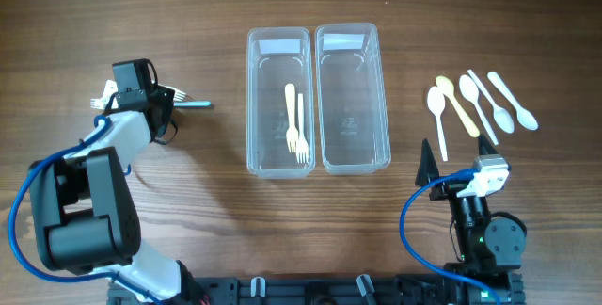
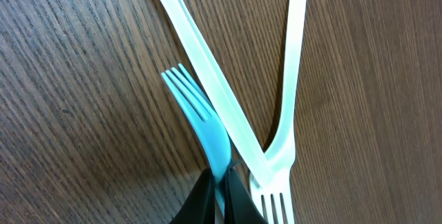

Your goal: Pack container

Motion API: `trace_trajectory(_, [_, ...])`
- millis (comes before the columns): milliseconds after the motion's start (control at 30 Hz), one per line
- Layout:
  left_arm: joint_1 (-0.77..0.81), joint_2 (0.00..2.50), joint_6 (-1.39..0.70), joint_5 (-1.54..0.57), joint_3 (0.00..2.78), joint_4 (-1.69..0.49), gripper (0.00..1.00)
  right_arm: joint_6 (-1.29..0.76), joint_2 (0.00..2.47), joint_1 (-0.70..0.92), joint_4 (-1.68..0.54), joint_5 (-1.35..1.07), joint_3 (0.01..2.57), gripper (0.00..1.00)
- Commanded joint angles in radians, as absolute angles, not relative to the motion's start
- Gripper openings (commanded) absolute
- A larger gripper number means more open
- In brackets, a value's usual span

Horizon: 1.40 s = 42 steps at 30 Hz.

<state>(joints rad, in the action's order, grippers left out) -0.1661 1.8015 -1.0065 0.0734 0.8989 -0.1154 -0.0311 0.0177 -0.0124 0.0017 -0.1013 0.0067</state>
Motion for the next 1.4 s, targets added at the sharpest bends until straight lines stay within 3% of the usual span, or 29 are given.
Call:
trace_trajectory(0, [-0.168,1.837,-0.993,0.110,0.873,-0.155,0.04,-0.026,0.017,-0.014,0.008,-0.105,0.005,1.00])
trace_trajectory(733, [-0.182,1.590,-0.994,0.135,0.876,-0.310,0.04,-0.026,0.017,-0.014,0.008,-0.105,0.005,1.00])
trace_trajectory(1367, [-0.154,1.386,-0.941,0.117,0.876,-0.308,0.04,-0.026,0.017,-0.014,0.008,-0.105,0.005,1.00])
